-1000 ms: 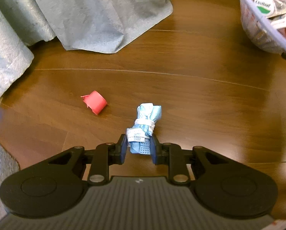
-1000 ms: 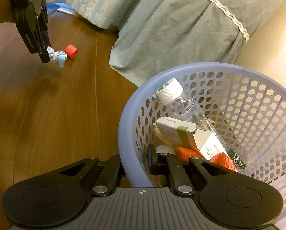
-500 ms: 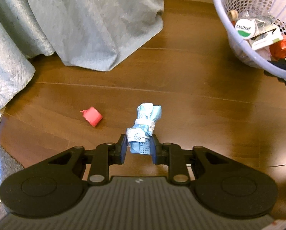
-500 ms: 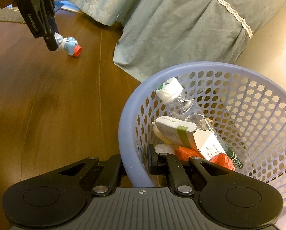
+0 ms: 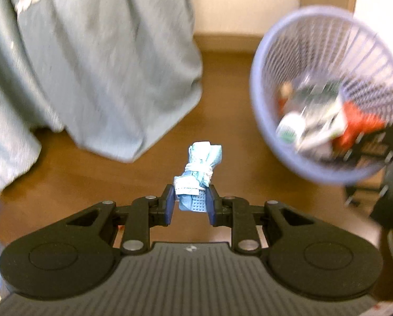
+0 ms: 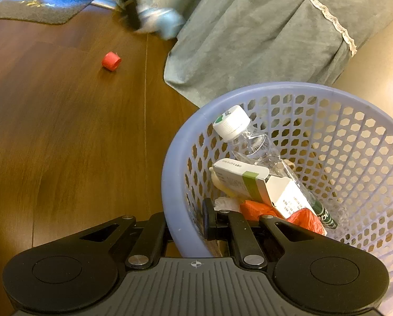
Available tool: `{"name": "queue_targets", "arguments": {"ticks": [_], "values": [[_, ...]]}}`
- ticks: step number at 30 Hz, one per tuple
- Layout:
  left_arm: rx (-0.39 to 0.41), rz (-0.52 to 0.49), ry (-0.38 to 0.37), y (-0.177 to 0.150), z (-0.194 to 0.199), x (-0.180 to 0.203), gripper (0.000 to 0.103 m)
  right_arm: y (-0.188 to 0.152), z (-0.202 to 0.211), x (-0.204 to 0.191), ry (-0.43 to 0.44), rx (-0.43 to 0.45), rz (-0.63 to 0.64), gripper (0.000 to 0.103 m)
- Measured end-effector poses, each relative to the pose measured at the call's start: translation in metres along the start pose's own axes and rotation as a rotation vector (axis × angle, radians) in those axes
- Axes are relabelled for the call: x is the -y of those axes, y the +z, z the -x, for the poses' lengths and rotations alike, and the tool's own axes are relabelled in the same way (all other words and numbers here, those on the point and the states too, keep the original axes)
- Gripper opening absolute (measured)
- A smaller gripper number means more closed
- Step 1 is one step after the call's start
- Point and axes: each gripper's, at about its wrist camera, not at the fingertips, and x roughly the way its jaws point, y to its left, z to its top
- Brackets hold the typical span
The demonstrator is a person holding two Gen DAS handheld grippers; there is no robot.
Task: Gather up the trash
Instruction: 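Carry the cloth bundle over the basket and open the left gripper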
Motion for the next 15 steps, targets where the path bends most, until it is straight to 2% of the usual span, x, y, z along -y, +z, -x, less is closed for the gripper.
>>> {"name": "queue_targets", "arguments": {"ticks": [6, 12, 14, 15], "values": [[0.092, -0.041, -0.066, 0.050, 0.013, 0.028, 0.021, -0.004, 0.003, 0.002, 0.003, 0.004, -0.008, 0.005], [0.141, -0.113, -0.147, 0.092, 0.004, 0.067, 0.022, 0.000, 0.000, 0.004, 0.004, 0.010, -0.018, 0.005], [0.170, -0.126, -0.197, 0.106, -0.004, 0.084, 0.035, 0.001, -0.001, 0.005, 0.006, 0.012, -0.022, 0.005], [0.177, -0.140, -0.215, 0.112, -0.010, 0.092, 0.055, 0.001, -0.001, 0.005, 0.006, 0.013, -0.025, 0.005]]}}
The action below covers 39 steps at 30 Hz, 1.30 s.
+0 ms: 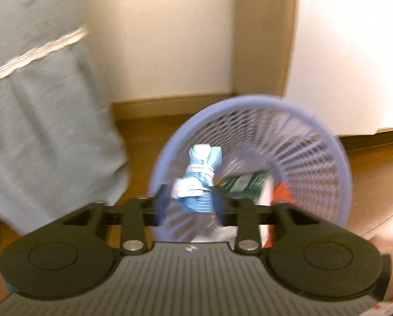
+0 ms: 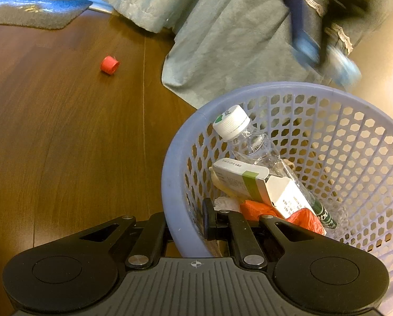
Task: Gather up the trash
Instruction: 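Carry the cloth bundle over the basket and open the left gripper, then move the left gripper toward the red cap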
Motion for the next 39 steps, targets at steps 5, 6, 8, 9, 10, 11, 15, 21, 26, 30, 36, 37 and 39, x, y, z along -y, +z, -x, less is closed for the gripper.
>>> {"name": "queue_targets", "arguments": {"ticks": [5, 6, 8, 9, 10, 11, 15, 21, 26, 30, 36, 37, 39], "values": [[0.007, -0.009, -0.002, 0.003, -0.003, 0.003, 0.056, 0.001, -0.001, 0.006, 0.000, 0.008, -0.025, 0.005], [0.001, 0.005, 0.015, -0.002, 0.000, 0.000, 0.056, 0.000, 0.000, 0.008, -0.001, 0.010, -0.030, 0.005], [-0.026, 0.039, 0.044, -0.016, 0.004, -0.011, 0.056, -0.001, 0.002, 0.011, 0.000, 0.013, -0.042, 0.005], [-0.041, 0.059, 0.062, -0.025, 0.007, -0.017, 0.056, -0.001, 0.002, 0.011, 0.000, 0.015, -0.049, 0.005], [-0.057, 0.077, 0.082, -0.034, 0.010, -0.024, 0.056, -0.001, 0.002, 0.012, 0.000, 0.016, -0.054, 0.005], [-0.071, 0.093, 0.106, -0.043, 0.014, -0.034, 0.056, -0.001, 0.002, 0.013, 0.001, 0.016, -0.060, 0.005], [-0.135, 0.165, 0.239, -0.082, 0.027, -0.072, 0.056, 0.000, 0.003, 0.012, 0.000, 0.017, -0.069, 0.005], [-0.194, 0.271, 0.440, -0.141, 0.047, -0.128, 0.056, 0.007, -0.003, 0.009, -0.015, 0.013, -0.084, 0.005], [-0.228, 0.277, 0.491, -0.172, 0.042, -0.153, 0.059, 0.015, -0.010, 0.004, -0.044, 0.005, -0.106, 0.005], [-0.268, 0.308, 0.500, -0.189, 0.018, -0.165, 0.063, 0.018, -0.015, 0.000, -0.049, 0.001, -0.097, 0.005], [-0.260, 0.406, 0.551, -0.210, -0.008, -0.173, 0.064, 0.016, -0.017, -0.007, -0.048, 0.000, -0.058, 0.006], [-0.252, 0.427, 0.558, -0.212, -0.010, -0.175, 0.064, 0.016, -0.016, -0.008, -0.049, 0.001, -0.053, 0.006], [-0.241, 0.467, 0.584, -0.214, -0.017, -0.178, 0.064, 0.015, -0.016, -0.009, -0.051, 0.002, -0.052, 0.006]]}}
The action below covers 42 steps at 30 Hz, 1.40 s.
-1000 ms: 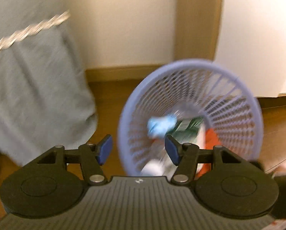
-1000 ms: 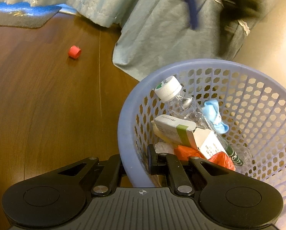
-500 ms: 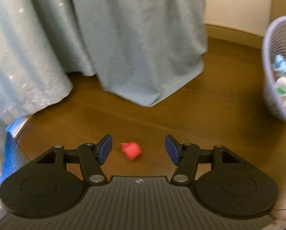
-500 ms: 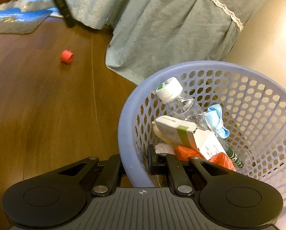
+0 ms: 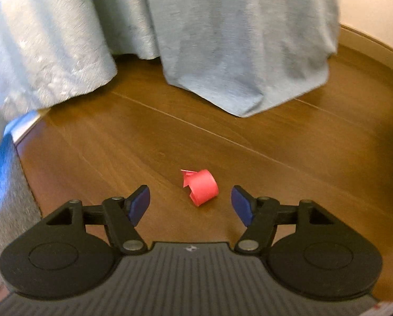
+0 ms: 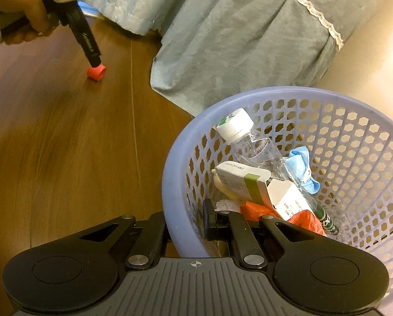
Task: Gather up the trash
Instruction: 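Move the left gripper toward the red cap, then grasp the red cap with the left gripper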
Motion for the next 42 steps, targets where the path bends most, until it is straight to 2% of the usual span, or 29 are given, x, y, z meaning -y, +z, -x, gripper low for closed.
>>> {"name": "queue_targets", "arguments": {"ticks": [4, 7, 12, 14, 16, 18, 23, 31, 36, 42], "values": [[0.012, -0.001, 0.022, 0.003, -0.009, 0.011, 0.063, -0.004, 0.000, -0.004, -0.009, 0.010, 0.008, 0.006], [-0.003, -0.010, 0.017, 0.005, -0.018, 0.014, 0.057, -0.007, 0.001, -0.005, -0.014, 0.020, 0.013, 0.006], [-0.034, -0.006, 0.009, 0.006, -0.034, 0.016, 0.055, -0.008, 0.000, -0.005, -0.012, 0.028, 0.003, 0.006], [-0.051, -0.010, 0.012, 0.009, -0.038, 0.016, 0.045, -0.008, -0.001, -0.004, -0.011, 0.030, -0.001, 0.006], [-0.074, -0.021, 0.008, 0.011, -0.041, 0.016, 0.025, -0.007, -0.001, -0.004, -0.010, 0.031, -0.003, 0.006], [-0.085, -0.050, 0.002, 0.011, -0.040, 0.017, 0.021, -0.008, 0.000, -0.004, -0.010, 0.031, -0.007, 0.006], [-0.094, -0.111, -0.075, 0.006, -0.011, 0.013, 0.021, -0.006, 0.003, 0.000, -0.007, 0.031, -0.021, 0.006], [-0.070, -0.204, -0.202, -0.016, 0.083, 0.009, 0.021, -0.006, 0.005, 0.002, -0.001, 0.024, -0.024, 0.006], [-0.037, -0.134, -0.255, -0.017, 0.130, 0.006, 0.021, -0.008, 0.008, 0.002, 0.008, 0.021, -0.010, 0.005], [-0.012, -0.164, -0.305, -0.018, 0.148, 0.020, 0.021, -0.012, 0.012, -0.002, 0.011, 0.024, 0.007, 0.006]]}}
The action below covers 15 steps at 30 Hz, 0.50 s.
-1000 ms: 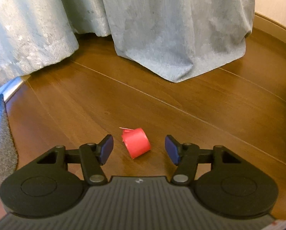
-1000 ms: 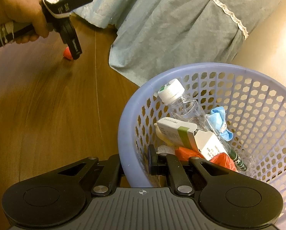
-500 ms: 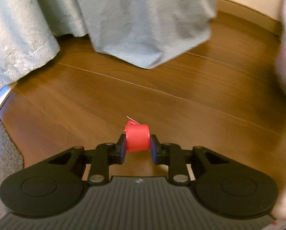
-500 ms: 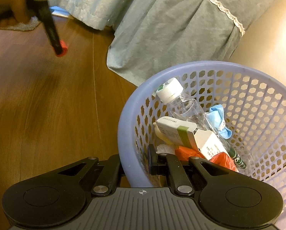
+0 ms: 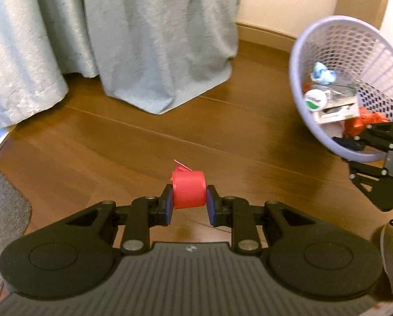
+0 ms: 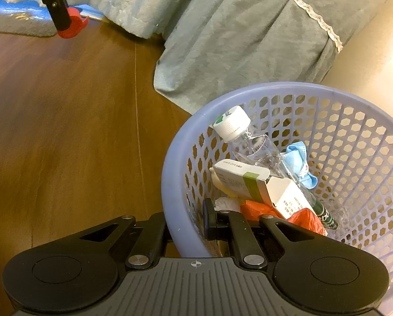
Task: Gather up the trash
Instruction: 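Grasp the red cap with the left gripper, then lower the basket to the floor with the right gripper while the left gripper holds the red cap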
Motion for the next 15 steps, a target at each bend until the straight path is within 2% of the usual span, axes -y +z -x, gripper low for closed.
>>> {"name": "queue_targets", "arguments": {"ticks": [6, 15], "values": [[0.016, -0.061, -0.045, 0.000, 0.000, 0.018, 0.021, -0.003, 0.004, -0.001, 0.004, 0.002, 0.007, 0.006], [0.009, -0.078, -0.050, -0.005, 0.001, 0.023, 0.021, -0.002, 0.006, -0.004, 0.011, 0.006, 0.018, 0.006]]}}
